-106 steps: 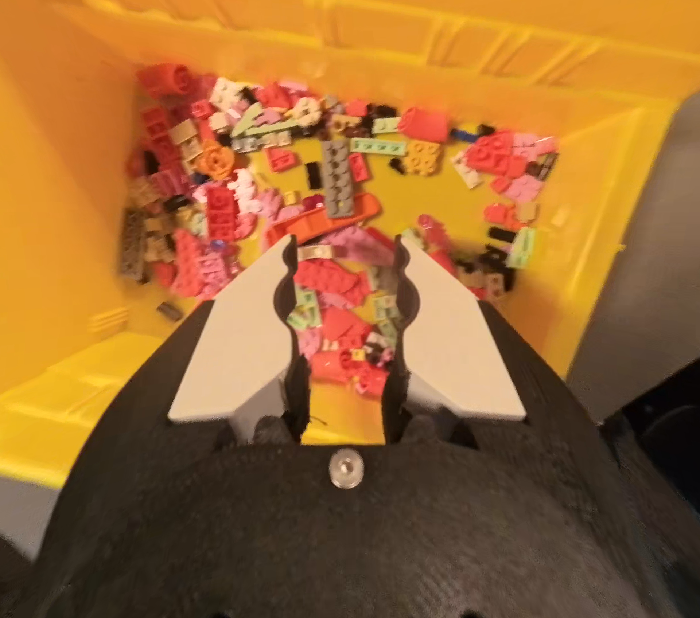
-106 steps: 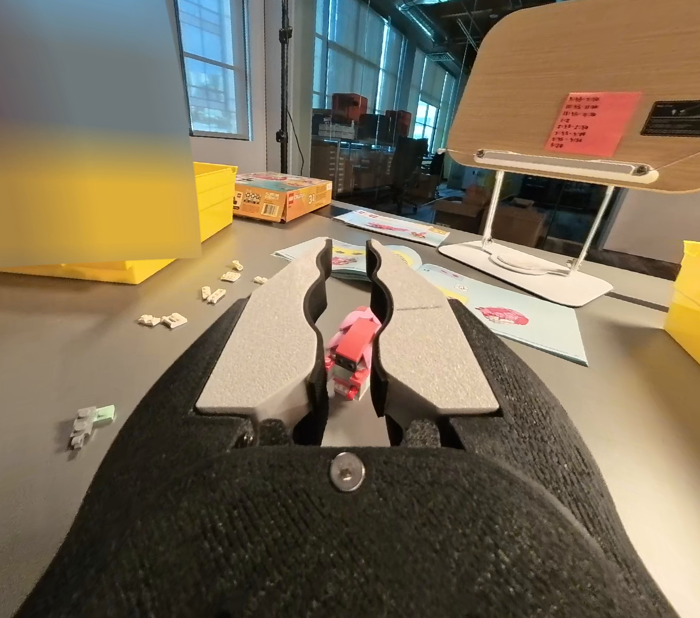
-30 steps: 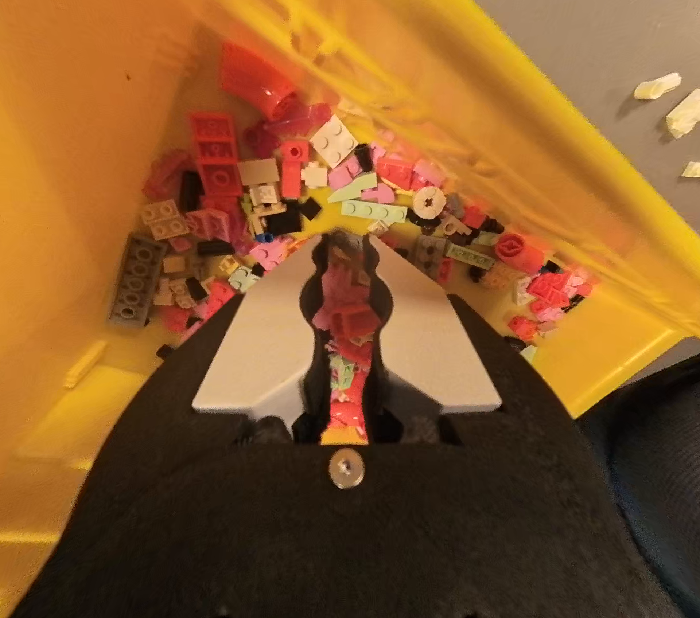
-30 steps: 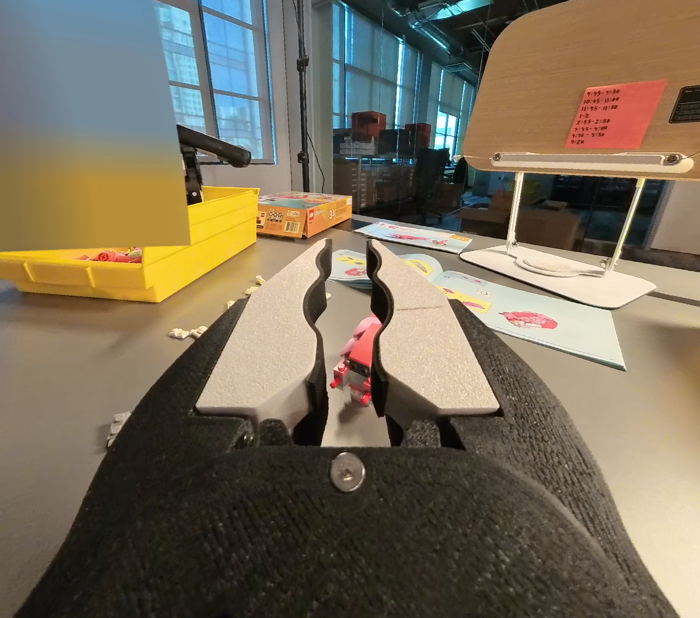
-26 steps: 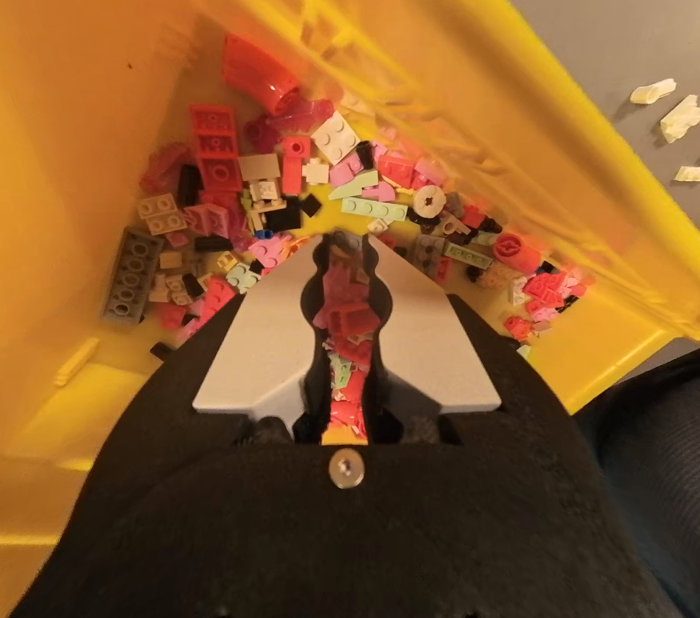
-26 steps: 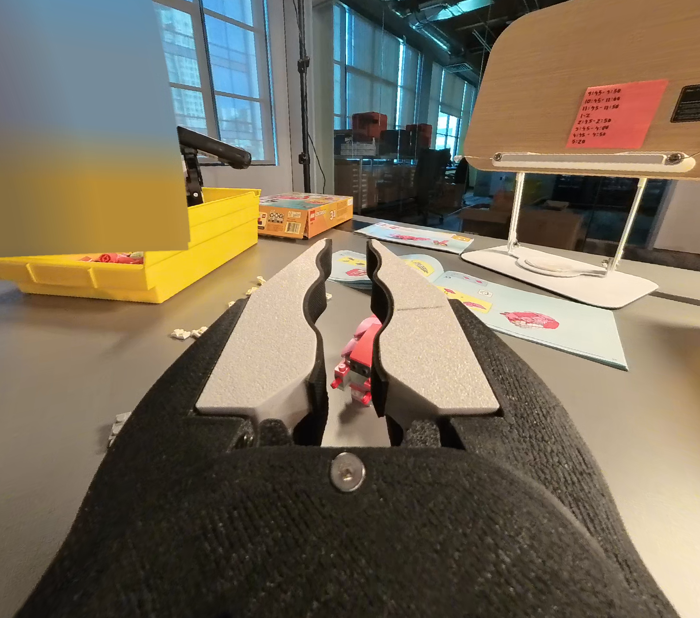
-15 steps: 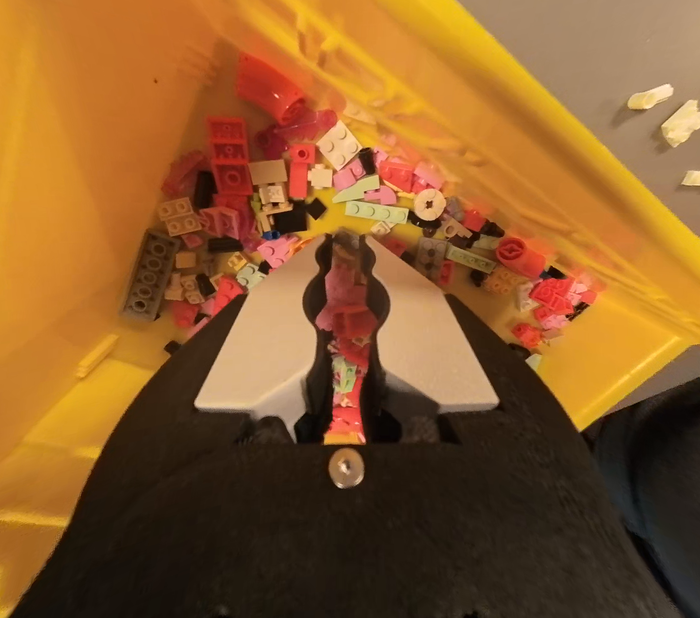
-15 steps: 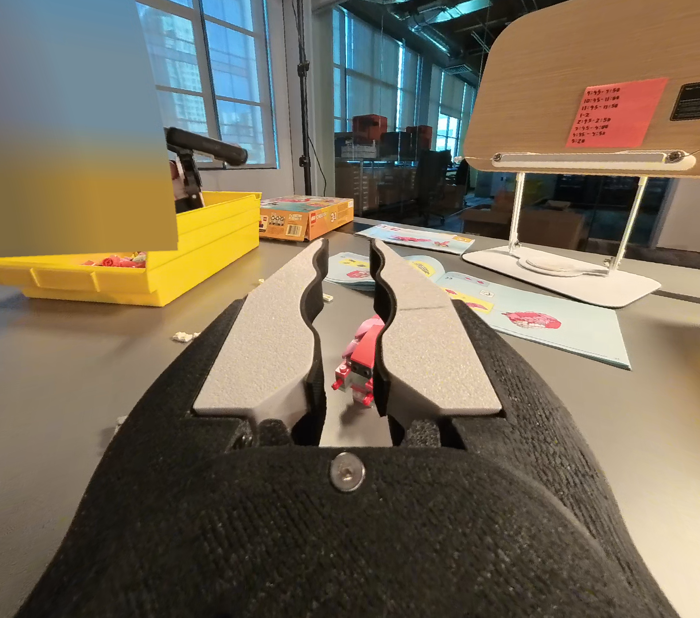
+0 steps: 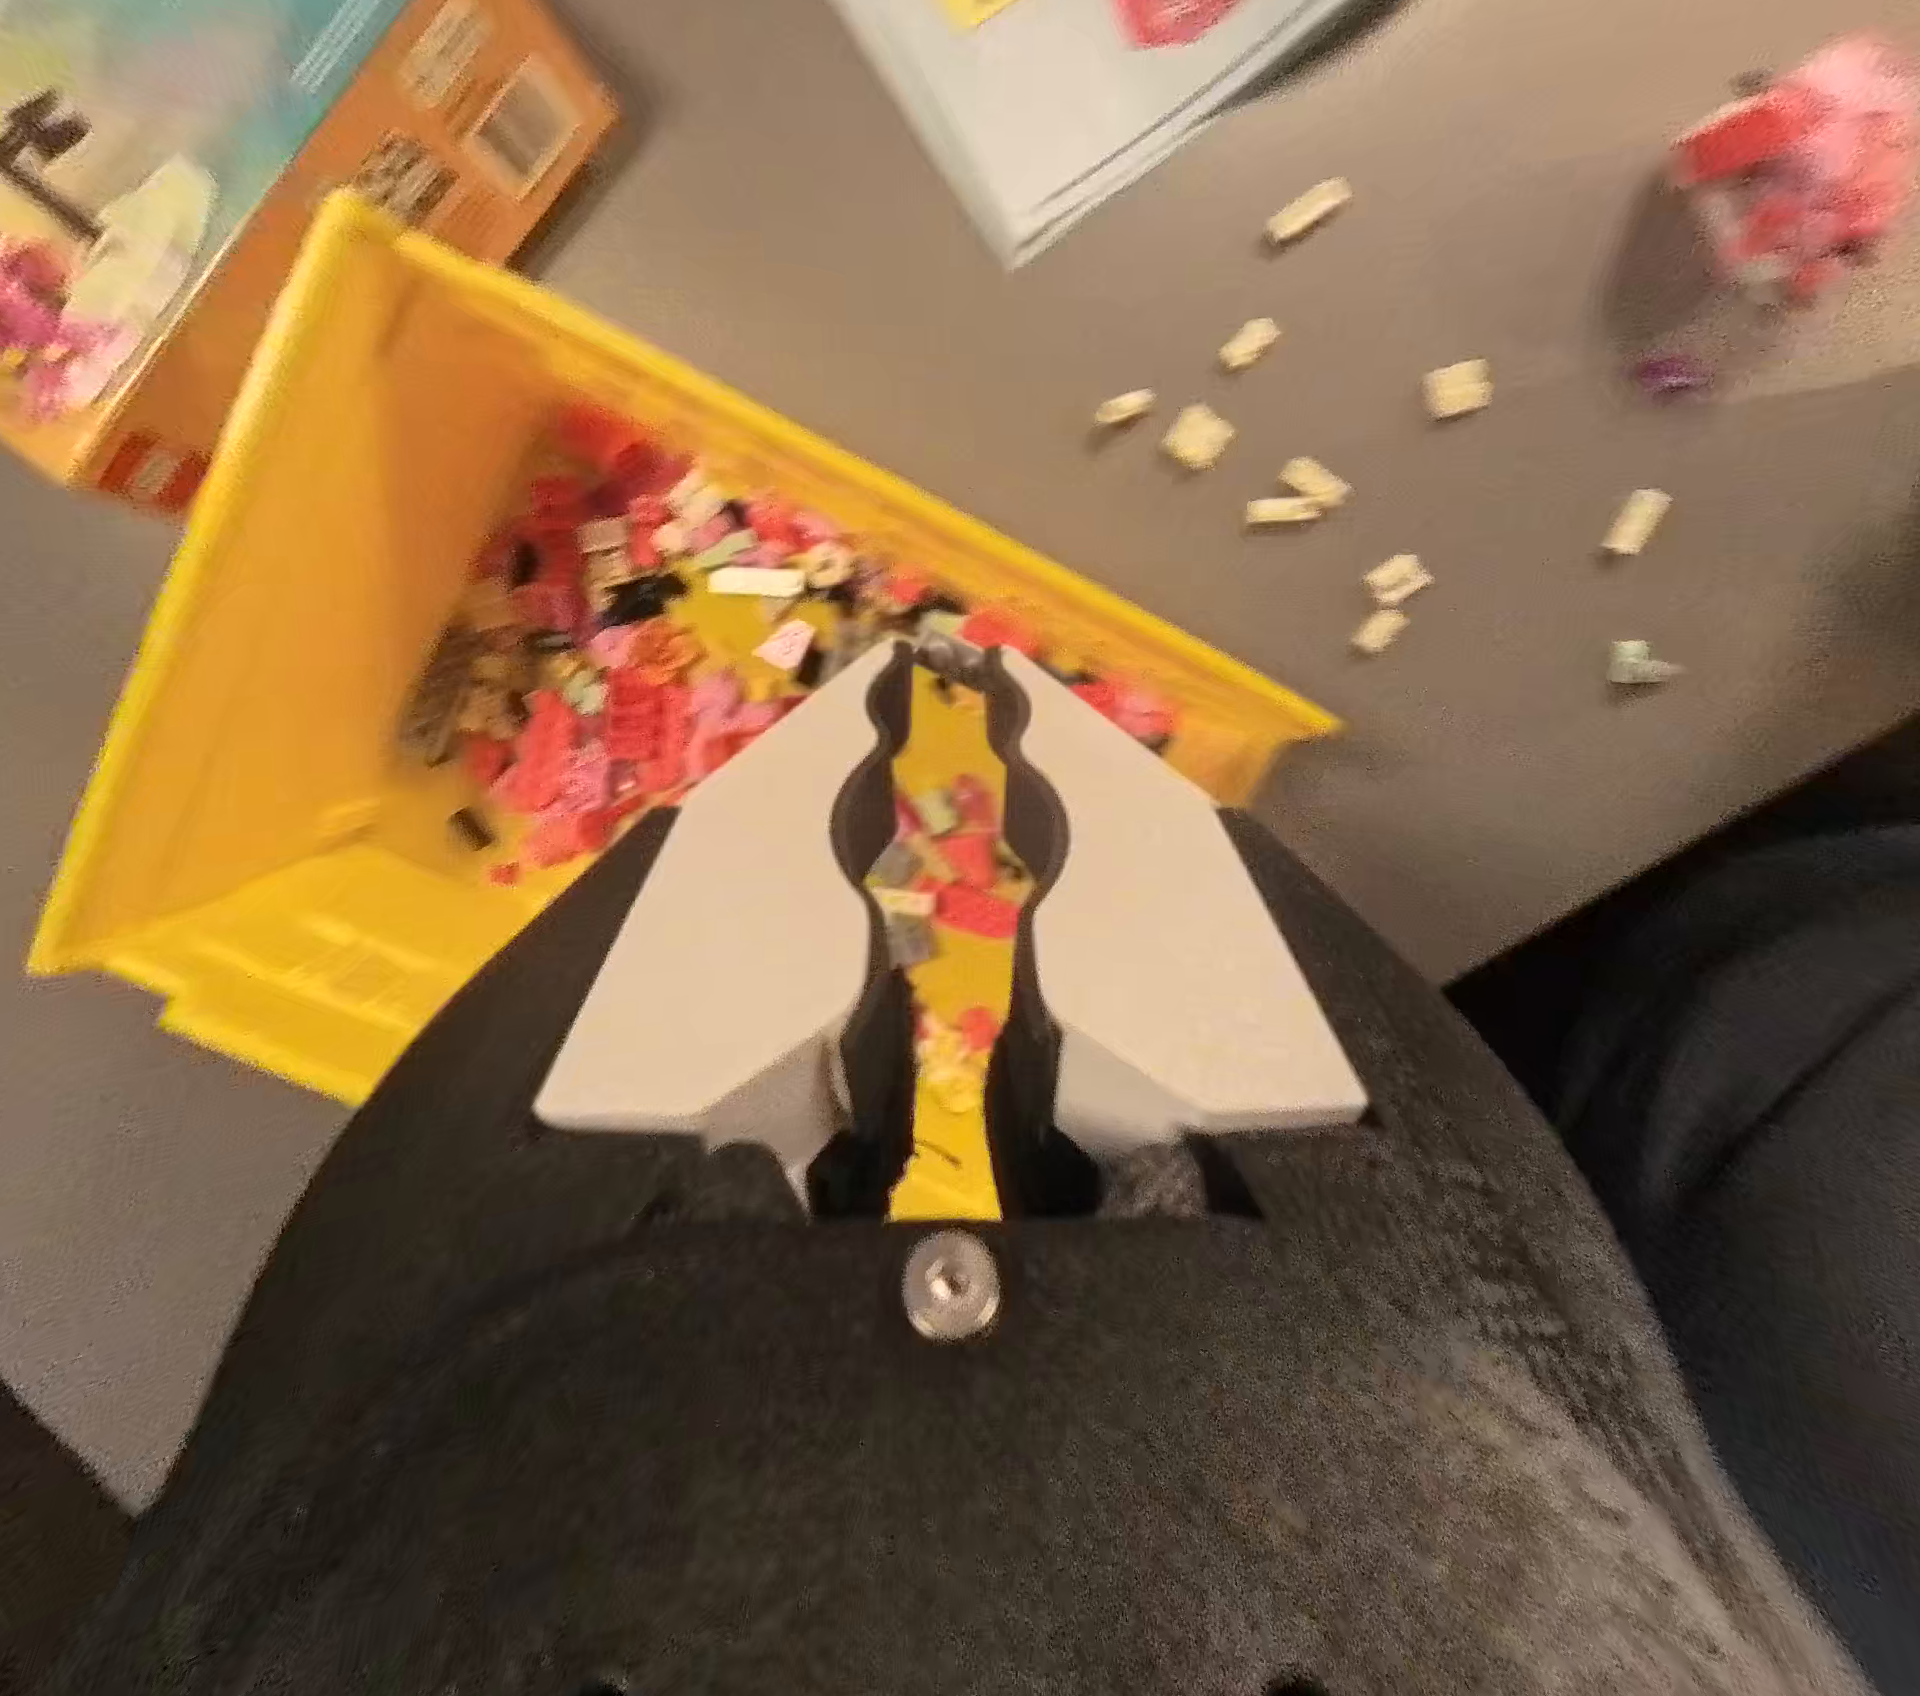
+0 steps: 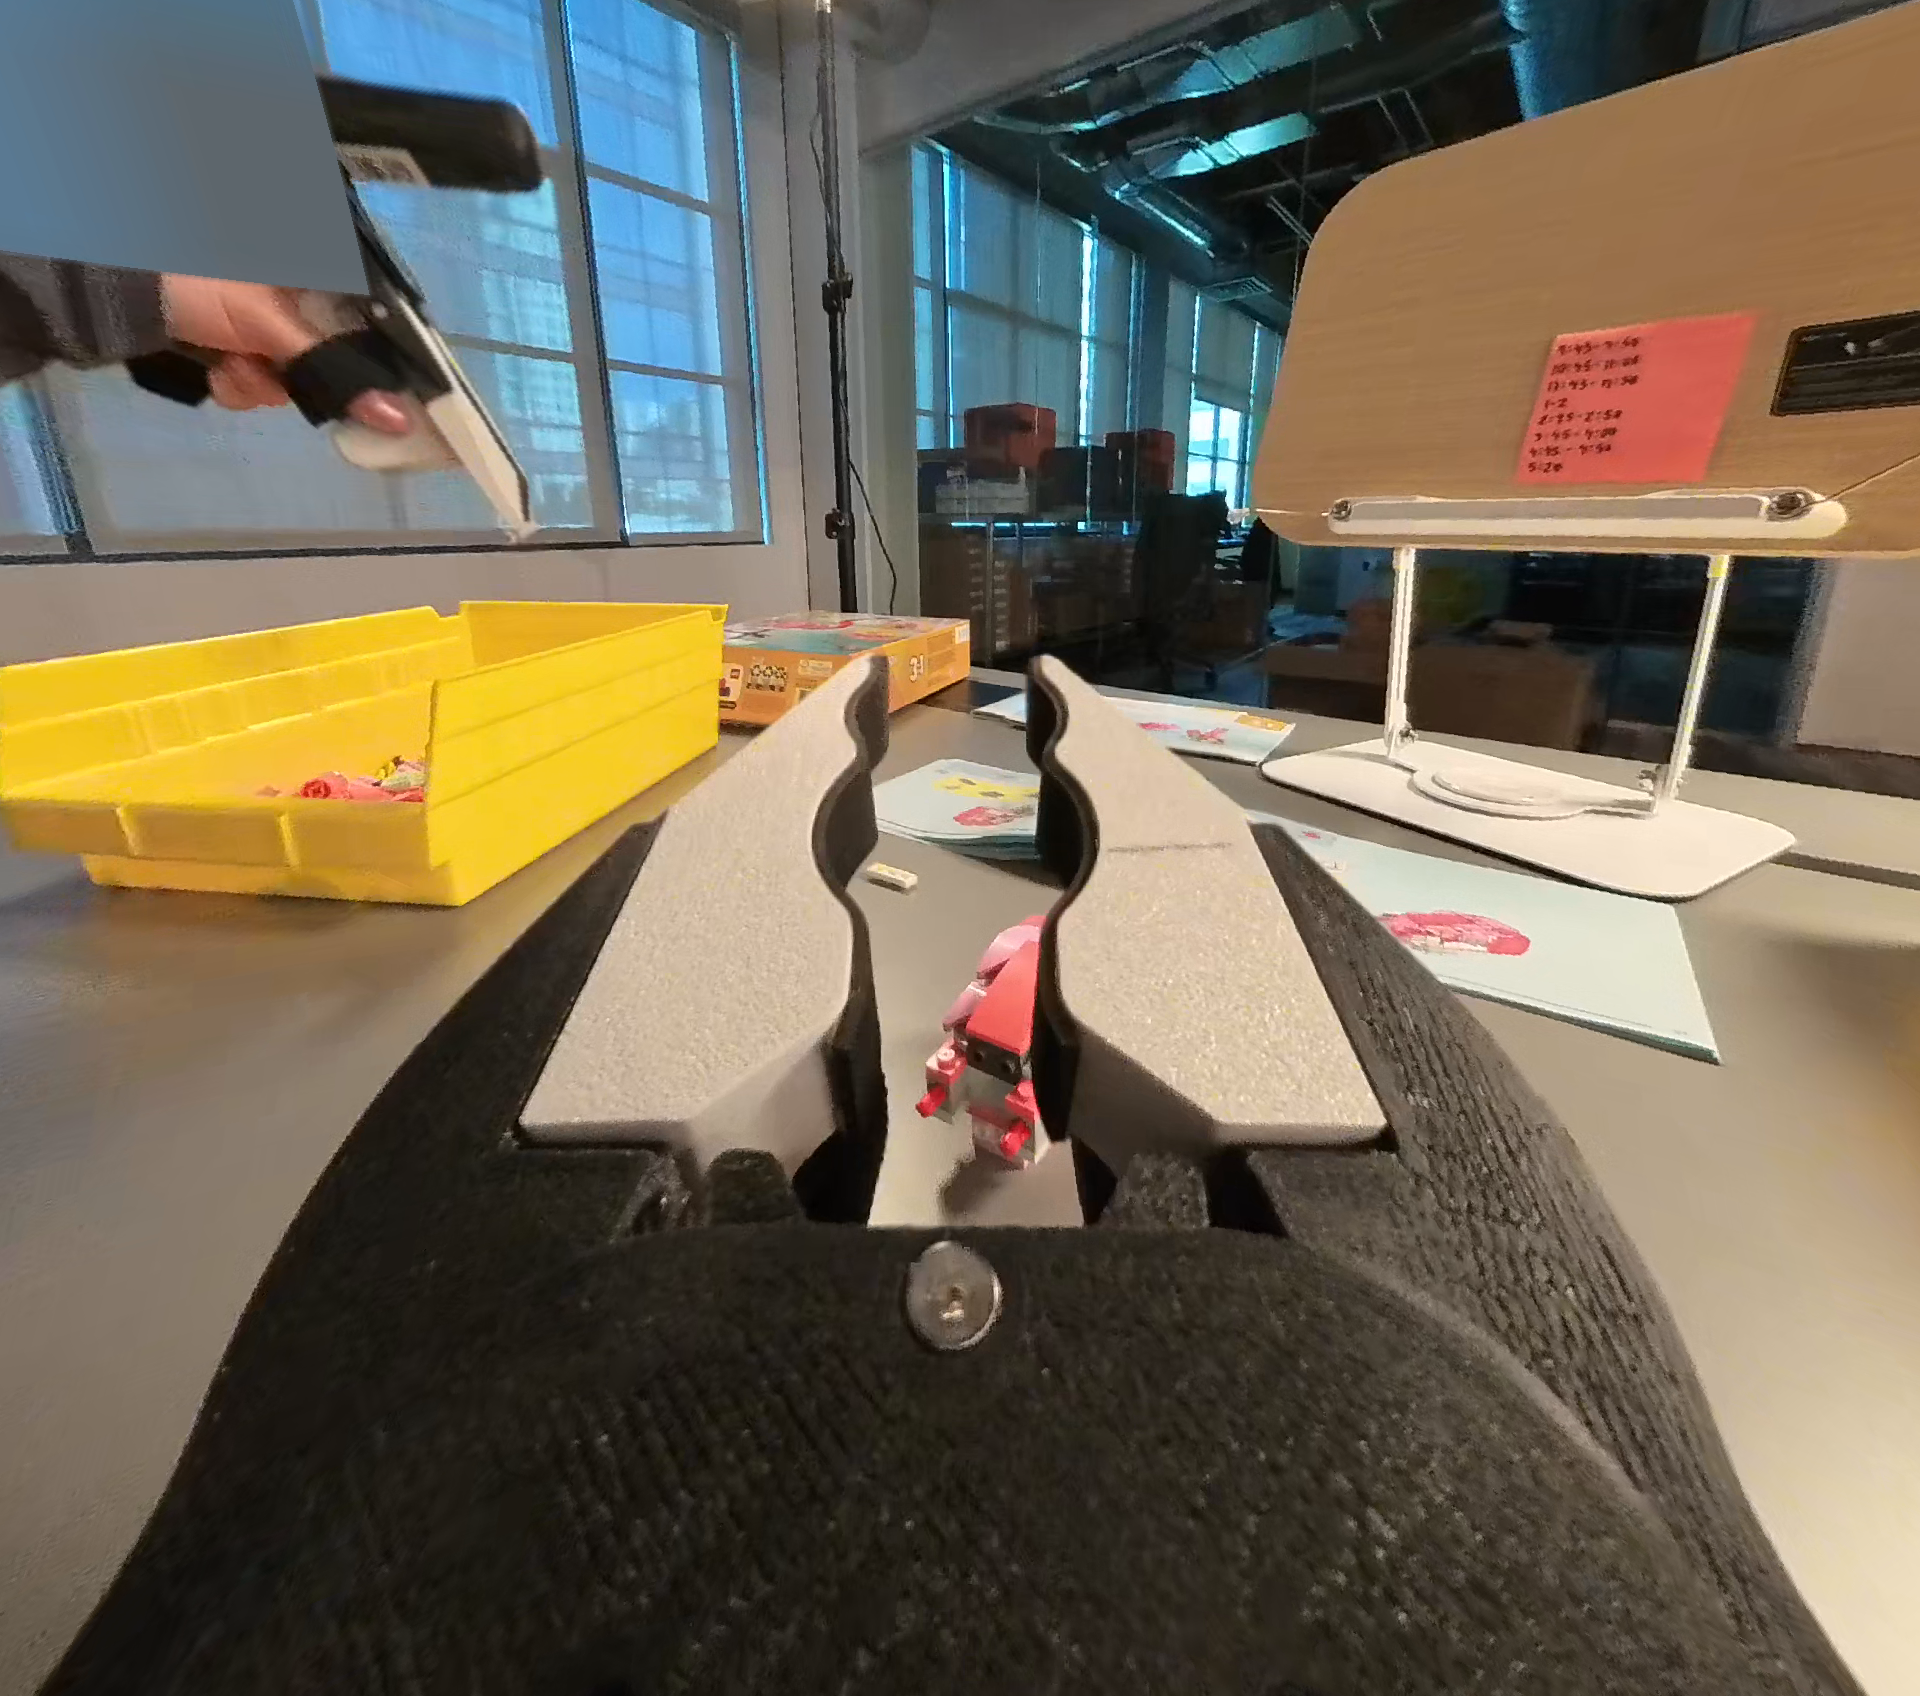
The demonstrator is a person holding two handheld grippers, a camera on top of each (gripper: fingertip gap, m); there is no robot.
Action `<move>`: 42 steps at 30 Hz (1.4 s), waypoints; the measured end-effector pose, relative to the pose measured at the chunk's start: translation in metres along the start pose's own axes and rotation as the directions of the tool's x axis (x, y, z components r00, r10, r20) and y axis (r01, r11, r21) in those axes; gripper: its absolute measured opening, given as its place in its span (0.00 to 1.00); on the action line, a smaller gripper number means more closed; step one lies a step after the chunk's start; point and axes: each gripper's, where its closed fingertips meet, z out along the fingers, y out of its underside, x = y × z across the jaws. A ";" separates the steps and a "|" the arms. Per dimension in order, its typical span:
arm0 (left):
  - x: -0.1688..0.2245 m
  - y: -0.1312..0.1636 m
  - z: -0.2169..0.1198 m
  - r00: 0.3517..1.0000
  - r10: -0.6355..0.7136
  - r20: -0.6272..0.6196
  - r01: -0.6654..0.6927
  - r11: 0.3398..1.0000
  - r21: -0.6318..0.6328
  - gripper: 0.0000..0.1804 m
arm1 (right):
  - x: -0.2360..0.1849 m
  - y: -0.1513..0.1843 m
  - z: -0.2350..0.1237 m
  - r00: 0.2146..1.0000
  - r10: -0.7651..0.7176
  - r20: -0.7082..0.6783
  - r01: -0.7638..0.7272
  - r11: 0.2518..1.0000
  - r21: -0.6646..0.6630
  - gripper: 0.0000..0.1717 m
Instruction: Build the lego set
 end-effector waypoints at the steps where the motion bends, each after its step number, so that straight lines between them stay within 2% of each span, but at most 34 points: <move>1: 0.021 -0.004 -0.003 0.999 0.023 -0.027 -0.023 1.000 0.022 0.07 | 0.000 0.000 0.000 1.000 0.002 0.001 -0.002 1.000 0.002 0.15; 4: 0.091 -0.004 0.003 0.985 0.093 -0.147 -0.086 0.995 0.058 0.07 | 0.001 0.000 0.000 1.000 -0.008 -0.004 0.008 1.000 -0.001 0.16; 8: 0.182 0.013 0.036 0.939 0.190 -0.289 -0.186 0.982 0.039 0.07 | -0.004 0.001 0.002 0.999 -0.025 0.027 0.026 1.000 -0.009 0.15; 11: 0.221 0.022 0.069 0.924 0.225 -0.310 -0.233 0.972 0.013 0.07 | -0.008 0.002 0.003 0.998 -0.049 0.039 0.050 0.999 -0.015 0.16; 14: 0.240 0.030 0.101 0.918 0.197 -0.343 -0.224 0.974 -0.038 0.07 | -0.009 0.004 0.004 0.996 -0.084 0.034 0.085 0.996 -0.025 0.16; 16: 0.246 0.034 0.116 0.918 0.172 -0.358 -0.209 0.976 -0.067 0.07 | -0.013 0.005 0.005 0.994 -0.093 0.052 0.095 0.995 -0.027 0.16; 20: 0.238 0.045 0.140 0.943 0.143 -0.299 -0.193 0.971 -0.144 0.07 | -0.016 0.004 0.004 0.992 -0.104 0.065 0.105 0.994 -0.020 0.15; 25: 0.231 0.055 0.155 0.956 0.103 -0.275 -0.163 0.965 -0.205 0.07 | -0.017 0.005 0.005 0.992 -0.106 0.073 0.107 0.994 -0.022 0.15; 28: 0.231 0.053 0.157 0.954 0.088 -0.288 -0.147 0.971 -0.190 0.08 | -0.020 0.007 0.006 0.989 -0.122 0.085 0.124 0.992 -0.030 0.15; 33: 0.230 0.046 0.152 0.946 0.036 -0.322 -0.080 0.989 -0.125 0.24 | -0.025 0.011 0.007 0.985 -0.139 0.105 0.145 0.988 -0.051 0.15; 38: 0.224 0.045 0.130 0.925 -0.031 -0.379 0.044 0.999 0.025 0.24 | -0.028 0.017 0.009 0.982 -0.136 0.131 0.147 0.986 -0.076 0.15; 42: 0.219 0.044 0.109 0.897 -0.068 -0.438 0.171 0.965 0.200 0.24 | -0.034 0.023 0.012 0.976 -0.144 0.162 0.162 0.982 -0.099 0.14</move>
